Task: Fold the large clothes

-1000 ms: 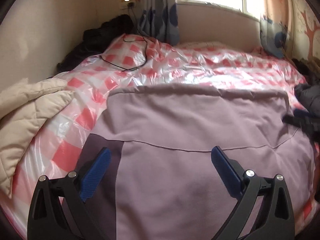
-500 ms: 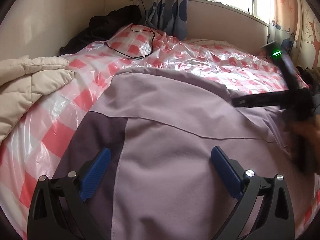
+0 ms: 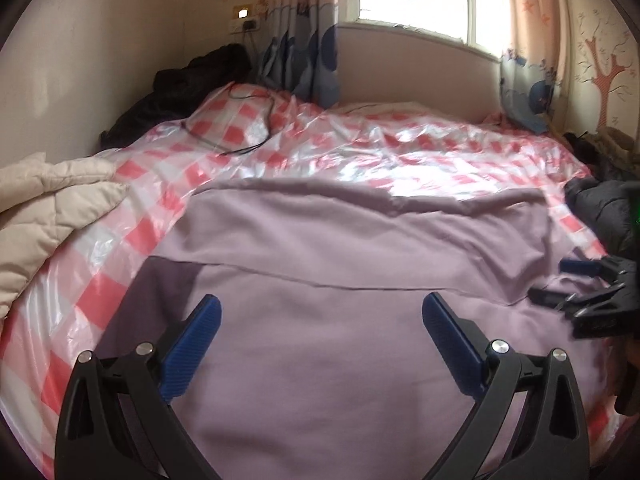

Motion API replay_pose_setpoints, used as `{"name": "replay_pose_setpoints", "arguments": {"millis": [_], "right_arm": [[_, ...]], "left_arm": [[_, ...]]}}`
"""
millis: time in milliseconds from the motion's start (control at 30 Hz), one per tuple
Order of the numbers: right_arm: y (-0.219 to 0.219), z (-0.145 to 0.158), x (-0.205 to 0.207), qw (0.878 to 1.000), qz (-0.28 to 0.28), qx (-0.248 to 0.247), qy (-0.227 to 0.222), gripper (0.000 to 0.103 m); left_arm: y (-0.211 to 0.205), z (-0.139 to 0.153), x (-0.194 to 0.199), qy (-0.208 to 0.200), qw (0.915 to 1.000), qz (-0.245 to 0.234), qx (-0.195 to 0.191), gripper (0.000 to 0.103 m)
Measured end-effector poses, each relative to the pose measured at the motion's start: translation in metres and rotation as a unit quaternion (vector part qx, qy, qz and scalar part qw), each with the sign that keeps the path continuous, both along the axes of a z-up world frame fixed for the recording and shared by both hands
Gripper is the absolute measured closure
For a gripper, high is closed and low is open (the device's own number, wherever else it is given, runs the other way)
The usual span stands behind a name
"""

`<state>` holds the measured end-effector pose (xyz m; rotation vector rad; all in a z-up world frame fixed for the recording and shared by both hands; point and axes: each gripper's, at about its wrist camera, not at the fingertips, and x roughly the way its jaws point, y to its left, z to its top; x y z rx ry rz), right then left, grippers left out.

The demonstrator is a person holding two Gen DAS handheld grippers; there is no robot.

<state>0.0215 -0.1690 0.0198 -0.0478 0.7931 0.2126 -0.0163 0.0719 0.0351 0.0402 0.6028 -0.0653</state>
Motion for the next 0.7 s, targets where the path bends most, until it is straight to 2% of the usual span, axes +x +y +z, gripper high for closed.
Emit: {"name": "replay_pose_setpoints", "arguments": {"millis": [100, 167, 267, 300, 333, 433, 500, 600, 700], "right_arm": [[-0.022, 0.01, -0.026, 0.999, -0.036, -0.003, -0.028, 0.006], [-0.038, 0.004, -0.036, 0.997, -0.066, -0.01, -0.03, 0.006], [-0.071, -0.04, -0.036, 0.995, -0.093, 0.023, 0.03, 0.006], [-0.077, -0.052, -0.038, 0.995, -0.086, 0.049, 0.025, 0.006], [-0.08, -0.052, -0.04, 0.995, -0.087, 0.053, 0.019, 0.006], [-0.08, -0.036, -0.039, 0.993, -0.095, 0.054, 0.034, 0.006], [-0.085, -0.016, -0.042, 0.993, -0.095, 0.074, 0.014, 0.006], [-0.086, 0.008, -0.03, 0.993, -0.095, 0.064, -0.016, 0.006], [-0.09, 0.019, -0.007, 0.993, -0.106, 0.058, -0.019, 0.006]], "left_arm": [[-0.012, 0.002, -0.001, -0.007, 0.9999, -0.012, 0.001, 0.006], [-0.016, 0.002, 0.0, -0.004, 0.9998, -0.019, 0.0, 0.006], [-0.022, -0.001, 0.001, -0.002, 0.9997, -0.024, 0.001, 0.006], [-0.024, -0.002, 0.002, 0.0, 0.9997, -0.025, 0.002, 0.006], [-0.024, -0.003, 0.002, 0.001, 0.9997, -0.025, 0.002, 0.006], [-0.024, -0.004, 0.003, 0.004, 0.9997, -0.023, -0.002, 0.006], [-0.025, -0.004, 0.003, 0.004, 0.9997, -0.024, -0.001, 0.006], [-0.024, -0.004, 0.004, 0.005, 0.9997, -0.025, -0.002, 0.006], [-0.025, -0.006, 0.005, 0.009, 0.9997, -0.024, 0.0, 0.006]]}}
